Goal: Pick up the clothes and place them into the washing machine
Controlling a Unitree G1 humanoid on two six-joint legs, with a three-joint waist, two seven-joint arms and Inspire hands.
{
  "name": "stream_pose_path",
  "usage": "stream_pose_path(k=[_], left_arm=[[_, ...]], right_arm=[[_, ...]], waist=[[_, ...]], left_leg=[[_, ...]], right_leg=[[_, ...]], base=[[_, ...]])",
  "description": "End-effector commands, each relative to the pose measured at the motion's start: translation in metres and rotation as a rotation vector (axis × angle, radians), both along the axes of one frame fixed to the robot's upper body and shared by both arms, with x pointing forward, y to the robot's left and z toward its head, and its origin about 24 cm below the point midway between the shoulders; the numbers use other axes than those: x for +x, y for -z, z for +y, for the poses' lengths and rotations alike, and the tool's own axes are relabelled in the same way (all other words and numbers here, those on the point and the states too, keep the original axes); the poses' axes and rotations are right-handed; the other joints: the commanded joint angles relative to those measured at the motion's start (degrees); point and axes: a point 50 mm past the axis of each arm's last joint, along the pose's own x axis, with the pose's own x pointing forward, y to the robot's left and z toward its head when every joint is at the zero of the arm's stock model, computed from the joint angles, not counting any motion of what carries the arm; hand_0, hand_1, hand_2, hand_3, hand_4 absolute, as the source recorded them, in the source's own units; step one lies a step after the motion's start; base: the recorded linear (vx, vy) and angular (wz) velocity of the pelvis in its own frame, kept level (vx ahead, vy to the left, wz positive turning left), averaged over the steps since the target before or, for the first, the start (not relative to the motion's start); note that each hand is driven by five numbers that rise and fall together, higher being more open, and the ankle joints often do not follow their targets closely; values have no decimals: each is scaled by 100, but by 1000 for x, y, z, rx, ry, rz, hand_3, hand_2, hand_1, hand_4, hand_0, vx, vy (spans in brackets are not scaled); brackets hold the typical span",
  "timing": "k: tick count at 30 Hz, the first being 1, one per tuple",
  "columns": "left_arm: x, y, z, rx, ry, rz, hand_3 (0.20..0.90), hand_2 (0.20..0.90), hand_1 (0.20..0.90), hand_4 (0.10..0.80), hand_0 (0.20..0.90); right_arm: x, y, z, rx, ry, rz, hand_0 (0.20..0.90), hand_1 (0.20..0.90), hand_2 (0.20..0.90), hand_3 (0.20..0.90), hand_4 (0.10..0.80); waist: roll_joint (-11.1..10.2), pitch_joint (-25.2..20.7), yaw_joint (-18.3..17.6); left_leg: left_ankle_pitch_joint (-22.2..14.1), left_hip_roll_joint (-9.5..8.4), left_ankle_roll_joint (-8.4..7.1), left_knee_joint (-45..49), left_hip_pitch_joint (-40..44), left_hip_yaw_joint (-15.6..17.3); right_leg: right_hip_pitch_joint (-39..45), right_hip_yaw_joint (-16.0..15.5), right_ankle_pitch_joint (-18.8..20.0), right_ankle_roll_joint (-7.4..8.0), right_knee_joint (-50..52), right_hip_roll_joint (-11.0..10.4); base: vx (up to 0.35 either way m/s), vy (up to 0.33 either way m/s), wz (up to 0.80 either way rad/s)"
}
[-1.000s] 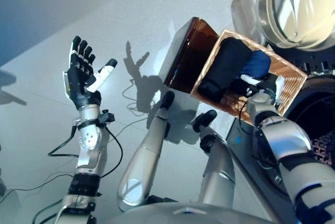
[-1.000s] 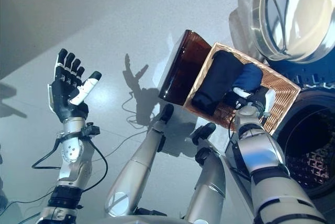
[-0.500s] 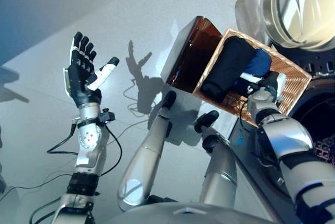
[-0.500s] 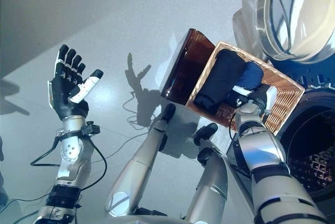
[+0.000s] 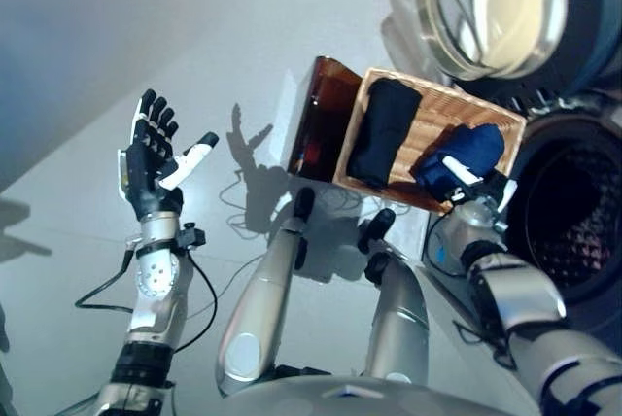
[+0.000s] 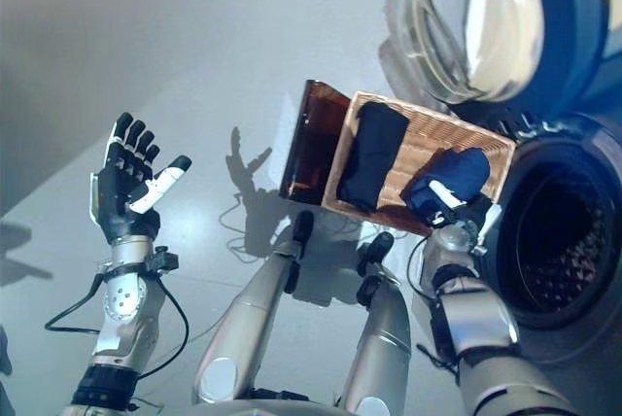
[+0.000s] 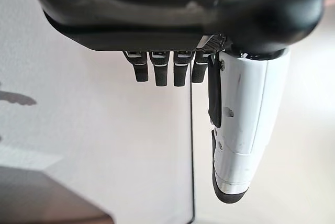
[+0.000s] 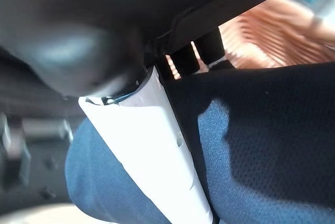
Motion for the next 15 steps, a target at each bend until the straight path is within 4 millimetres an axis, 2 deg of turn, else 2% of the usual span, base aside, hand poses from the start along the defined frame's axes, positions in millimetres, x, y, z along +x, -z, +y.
stream_pose_path(k=[1,6,10,12,15], left_arm=[[-21,-6,15,-2,-64,-79,900,900,900,800,900],[-25,9,14,-56,-59,-33,900,900,900,800,900],[-26,16,10,-85,-51,-11,900,900,900,800,900],[-25,23,6,-124,-52,7,900,900,900,800,900],[-26,29,0,-153,-36,23,900,900,900,800,900]], right_arm=[[-16,0,0,25,26,-178,200,200,200,200,300],[-26,5,15,183,27,-316,200,200,200,200,300],[-30,8,16,311,95,-413,200,200,200,200,300],[-30,5,18,466,216,-556,200,200,200,200,300],[-34,7,16,576,351,-662,200,200,200,200,300]], waist=[[433,-559,-175],[561,-620,-287],[668,-672,-306],[823,-724,-332],[989,-786,-337]], left_leg=[[89,62,-471,-575,16,-77],[150,63,-480,-704,236,-29],[172,47,-474,-787,354,-3],[156,29,-456,-787,379,27],[128,-7,-431,-731,367,44]], right_leg=[[513,-78,-682,-8,-22,168],[704,-49,-633,7,-168,186],[802,-22,-615,16,-252,186],[795,44,-630,21,-237,182],[775,119,-664,26,-187,167]], base=[[-1,1,-23],[-3,1,-16],[-1,20,-10],[-5,45,-5],[5,55,-2]])
